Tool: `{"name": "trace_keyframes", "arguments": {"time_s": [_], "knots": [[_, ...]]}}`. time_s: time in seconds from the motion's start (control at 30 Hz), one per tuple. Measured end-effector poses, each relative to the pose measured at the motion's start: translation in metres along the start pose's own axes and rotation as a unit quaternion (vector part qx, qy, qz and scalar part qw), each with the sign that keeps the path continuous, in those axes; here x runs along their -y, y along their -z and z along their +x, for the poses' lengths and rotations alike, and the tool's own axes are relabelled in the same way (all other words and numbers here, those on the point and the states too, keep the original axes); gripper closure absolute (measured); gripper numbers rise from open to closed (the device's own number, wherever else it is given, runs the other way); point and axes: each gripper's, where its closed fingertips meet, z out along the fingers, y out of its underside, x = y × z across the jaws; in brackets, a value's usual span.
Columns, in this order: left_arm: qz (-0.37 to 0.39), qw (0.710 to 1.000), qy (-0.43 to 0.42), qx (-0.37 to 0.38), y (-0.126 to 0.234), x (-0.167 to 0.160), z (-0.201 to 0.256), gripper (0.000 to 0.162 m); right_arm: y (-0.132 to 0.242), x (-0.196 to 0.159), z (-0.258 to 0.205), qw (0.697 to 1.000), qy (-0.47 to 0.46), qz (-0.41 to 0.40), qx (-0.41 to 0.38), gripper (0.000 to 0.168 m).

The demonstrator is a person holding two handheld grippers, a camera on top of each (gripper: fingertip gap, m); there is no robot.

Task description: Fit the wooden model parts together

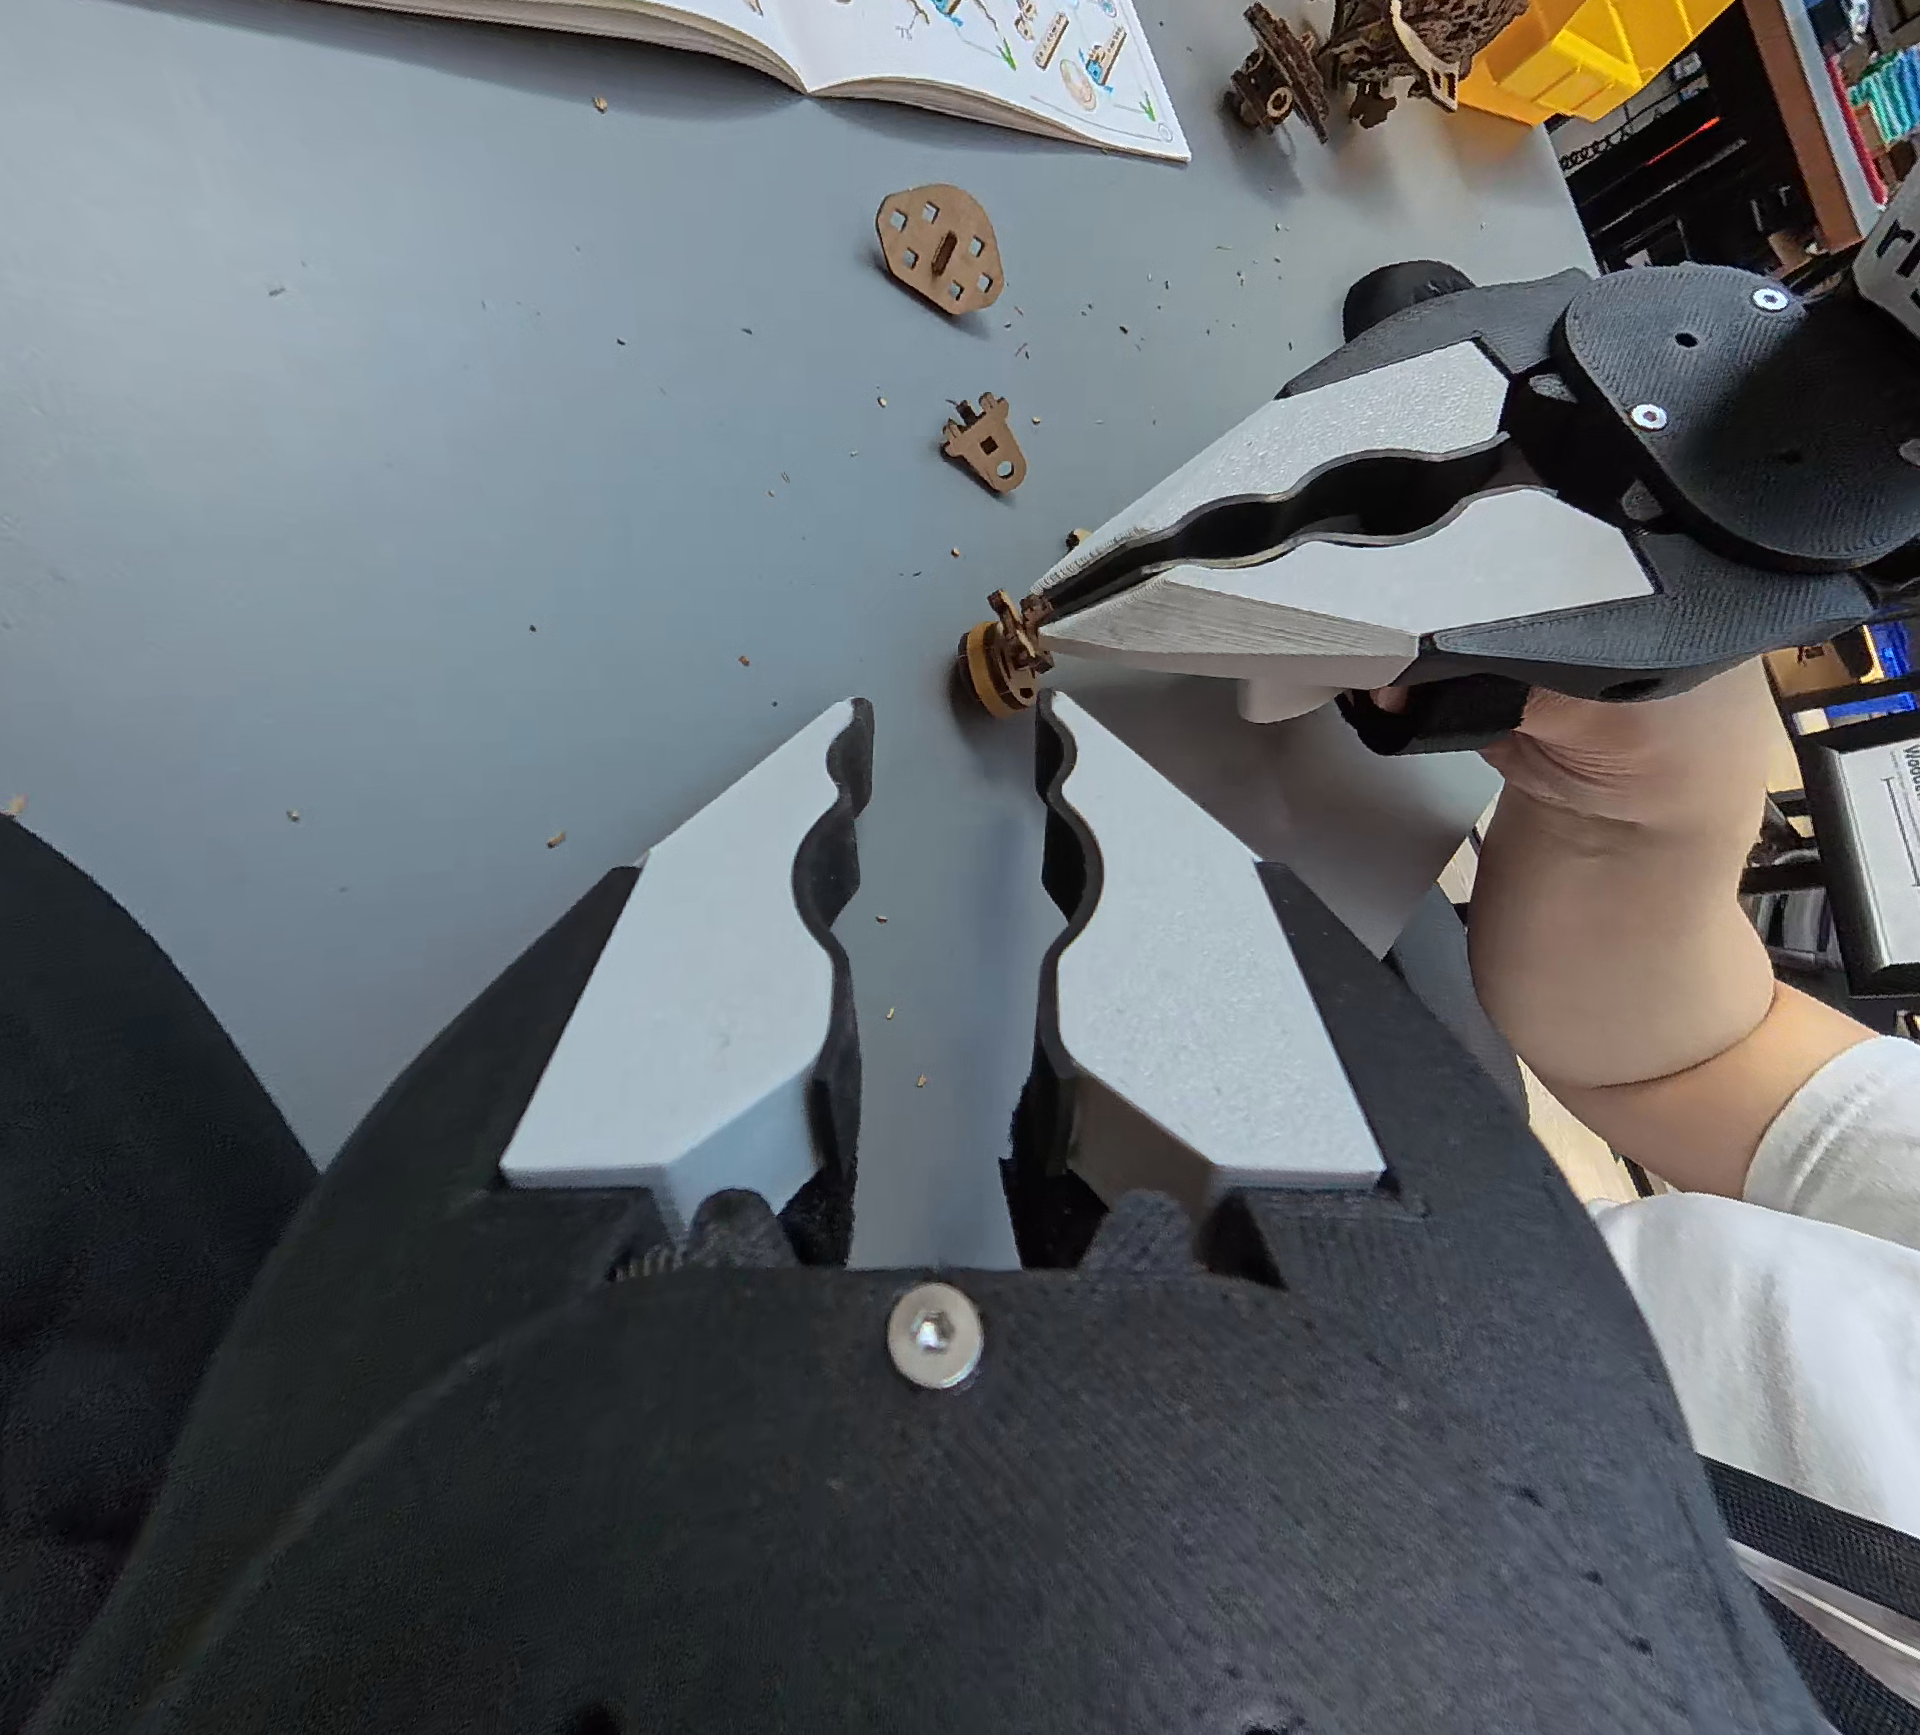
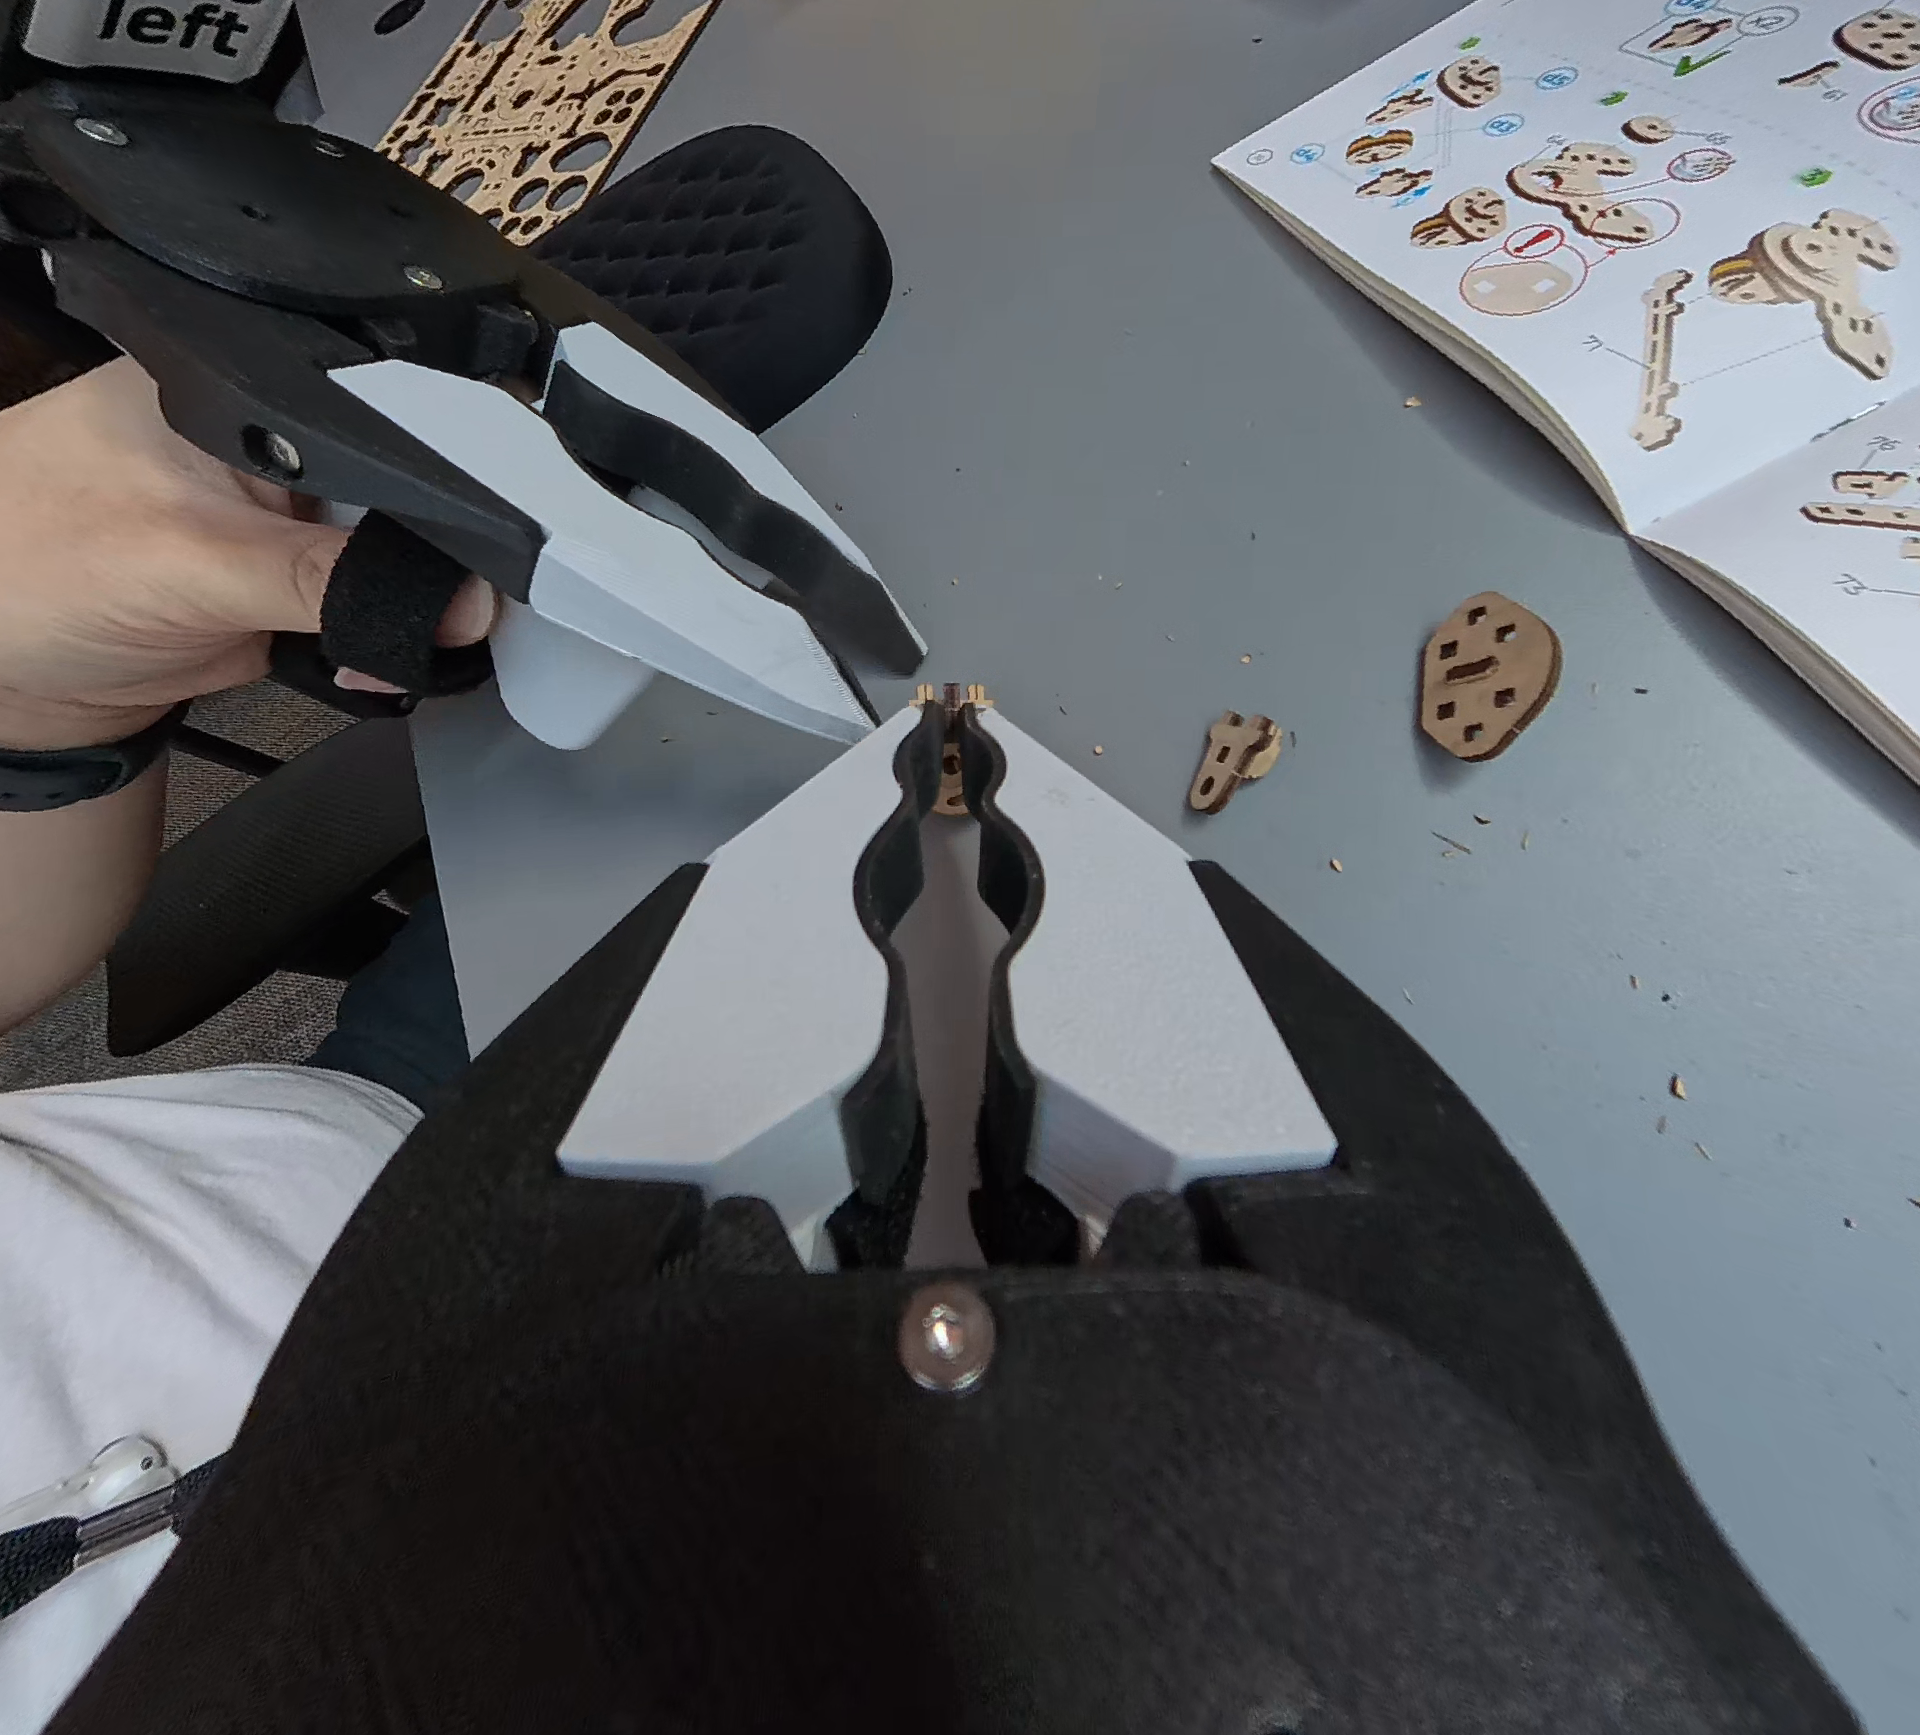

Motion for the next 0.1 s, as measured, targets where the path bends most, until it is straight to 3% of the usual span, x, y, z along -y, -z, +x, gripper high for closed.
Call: {"name": "trace_keyframes", "arguments": {"time_s": [0.03, 0.1], "knots": [[0.0, 1.0, 0.0, -0.002, -0.0007, -0.0004, 0.0001, 0.134, -0.0005, -0.0005, -0.0003, 1.0, 0.001, 0.0, 0.0, 0.167], [0.0, 1.0, 0.002, -0.008, -0.002, -0.0008, 0.0008, 0.137, -0.0016, -0.0016, -0.0008, 1.0, 0.001, -0.002, 0.001, 0.166]]}}
